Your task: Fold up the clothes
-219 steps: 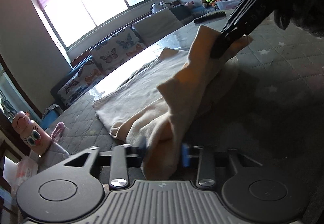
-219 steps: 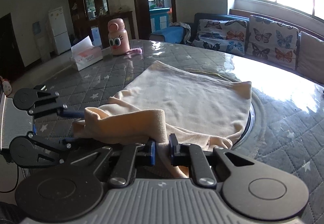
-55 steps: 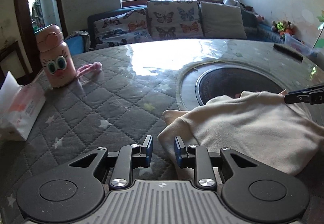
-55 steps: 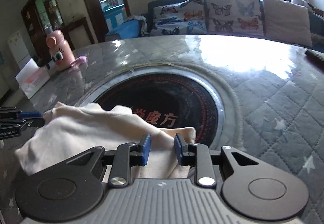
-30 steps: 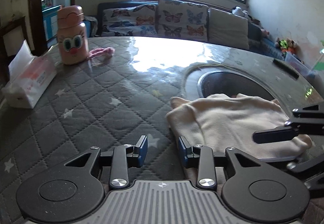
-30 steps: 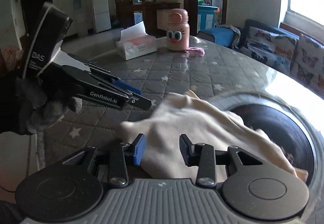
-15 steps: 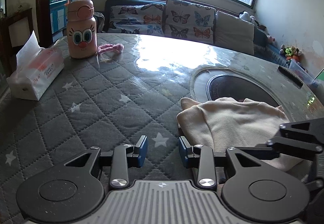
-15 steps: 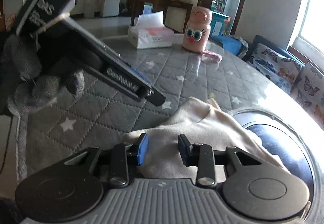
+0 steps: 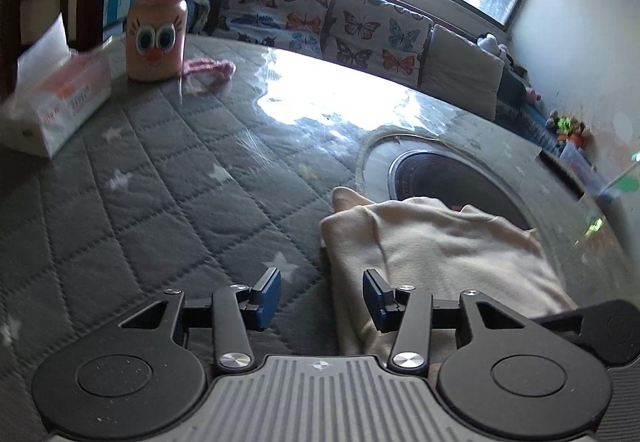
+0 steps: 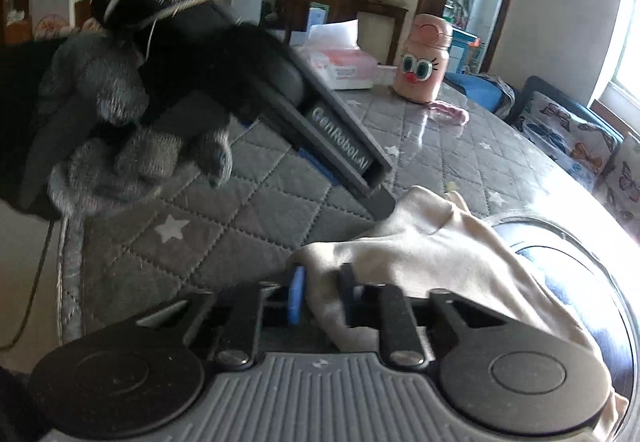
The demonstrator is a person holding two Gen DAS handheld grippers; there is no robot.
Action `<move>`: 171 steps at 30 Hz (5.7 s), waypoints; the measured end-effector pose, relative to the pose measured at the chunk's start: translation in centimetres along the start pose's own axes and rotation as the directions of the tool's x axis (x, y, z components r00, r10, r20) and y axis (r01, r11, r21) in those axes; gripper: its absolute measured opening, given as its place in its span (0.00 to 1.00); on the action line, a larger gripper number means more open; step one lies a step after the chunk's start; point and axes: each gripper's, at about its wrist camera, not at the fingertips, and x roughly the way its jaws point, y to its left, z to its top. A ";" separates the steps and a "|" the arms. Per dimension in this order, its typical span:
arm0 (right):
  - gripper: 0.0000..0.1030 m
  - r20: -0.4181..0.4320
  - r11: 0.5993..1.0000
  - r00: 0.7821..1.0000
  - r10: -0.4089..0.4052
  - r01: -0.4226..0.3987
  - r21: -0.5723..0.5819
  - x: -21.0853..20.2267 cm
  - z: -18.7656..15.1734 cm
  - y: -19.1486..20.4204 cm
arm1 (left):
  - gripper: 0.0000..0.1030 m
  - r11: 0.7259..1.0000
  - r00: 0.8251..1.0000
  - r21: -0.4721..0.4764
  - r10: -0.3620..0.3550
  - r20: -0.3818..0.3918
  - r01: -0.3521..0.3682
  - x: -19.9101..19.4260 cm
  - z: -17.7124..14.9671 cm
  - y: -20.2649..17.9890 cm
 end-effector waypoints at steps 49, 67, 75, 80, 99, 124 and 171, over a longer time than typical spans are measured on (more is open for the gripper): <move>0.20 -0.130 0.695 0.936 -0.327 0.332 0.637 -7.0 -12.2 -20.7 | 0.15 0.937 0.989 -0.331 -0.136 -0.062 0.109 2.9 0.5 0.4; 0.21 -0.113 0.657 0.949 -0.293 0.286 0.698 -6.5 -12.5 -20.7 | 0.15 0.944 0.989 -0.308 -0.138 -0.057 0.114 2.8 0.6 0.3; 0.08 -0.064 0.689 0.949 -0.307 0.269 0.673 -7.5 -9.9 -19.7 | 0.13 0.949 0.990 -0.288 -0.138 -0.001 0.132 0.8 1.0 1.1; 0.08 -0.015 0.736 0.955 -0.296 0.239 0.633 -7.4 -6.6 -18.8 | 0.13 0.950 0.992 -0.285 -0.120 0.047 0.129 -1.4 1.6 2.7; 0.08 0.062 0.862 0.986 -0.153 0.102 0.496 3.1 5.2 -15.3 | 0.10 0.916 0.983 -0.396 0.121 0.139 -0.057 -7.3 2.6 13.4; 0.12 0.001 0.917 0.999 -0.040 0.036 0.396 9.8 8.3 -13.5 | 0.18 0.940 0.985 -0.330 0.130 0.116 -0.085 -4.9 4.9 12.4; 0.13 -0.029 0.957 0.998 0.062 -0.051 0.284 4.7 3.8 -8.8 | 0.20 0.966 0.992 -0.236 0.119 0.044 -0.105 -6.5 -2.0 9.7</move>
